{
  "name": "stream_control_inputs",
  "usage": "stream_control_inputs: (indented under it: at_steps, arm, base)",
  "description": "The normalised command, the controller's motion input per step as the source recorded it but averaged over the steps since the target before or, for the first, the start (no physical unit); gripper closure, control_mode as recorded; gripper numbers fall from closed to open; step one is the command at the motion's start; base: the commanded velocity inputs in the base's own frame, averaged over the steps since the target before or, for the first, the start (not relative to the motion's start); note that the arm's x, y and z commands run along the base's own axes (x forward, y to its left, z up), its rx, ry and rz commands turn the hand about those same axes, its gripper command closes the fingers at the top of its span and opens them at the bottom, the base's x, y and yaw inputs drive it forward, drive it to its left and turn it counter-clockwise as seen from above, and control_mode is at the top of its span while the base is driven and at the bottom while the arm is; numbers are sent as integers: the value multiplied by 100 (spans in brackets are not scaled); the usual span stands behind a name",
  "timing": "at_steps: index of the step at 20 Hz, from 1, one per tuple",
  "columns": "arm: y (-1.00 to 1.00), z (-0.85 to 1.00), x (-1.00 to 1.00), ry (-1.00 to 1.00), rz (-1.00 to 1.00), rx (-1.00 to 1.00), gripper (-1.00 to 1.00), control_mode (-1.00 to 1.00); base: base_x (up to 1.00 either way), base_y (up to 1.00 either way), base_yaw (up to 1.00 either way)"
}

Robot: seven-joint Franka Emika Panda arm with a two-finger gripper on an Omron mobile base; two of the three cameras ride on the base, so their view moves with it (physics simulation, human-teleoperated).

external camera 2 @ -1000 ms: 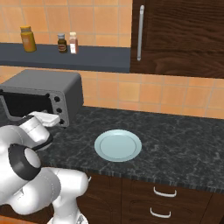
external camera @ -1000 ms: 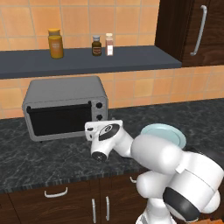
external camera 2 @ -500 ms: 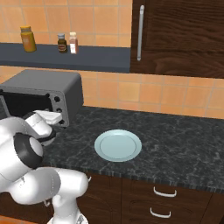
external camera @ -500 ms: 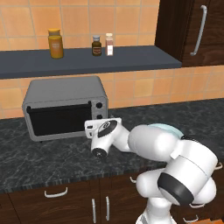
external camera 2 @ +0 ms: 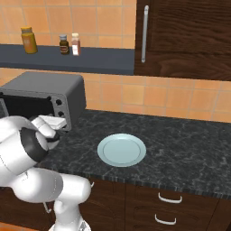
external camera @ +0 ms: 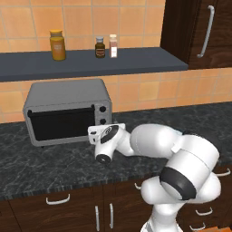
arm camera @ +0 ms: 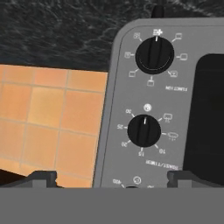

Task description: Pick up the kebab skewer and baguette bread, and place them inside the toaster oven. Close the toaster oven door and start by setting the timer.

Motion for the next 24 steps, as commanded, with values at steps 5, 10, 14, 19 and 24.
stream_control_inputs:
  at_steps: [5,10,14,19,24]
  arm:
    - [0,-6,12,0,0,0,-100,-100]
    - [0,-3,12,0,0,0,-100,-100]
    - [0,-1,11,0,0,0,-100,-100]
    - [5,-3,0,0,0,0,-100,-100]
    - [7,-4,1,0,0,0,-100,-100]
  base:
    - [0,0,0]
    - [0,0,0]
    - [0,0,0]
    - [0,0,0]
    - [0,0,0]
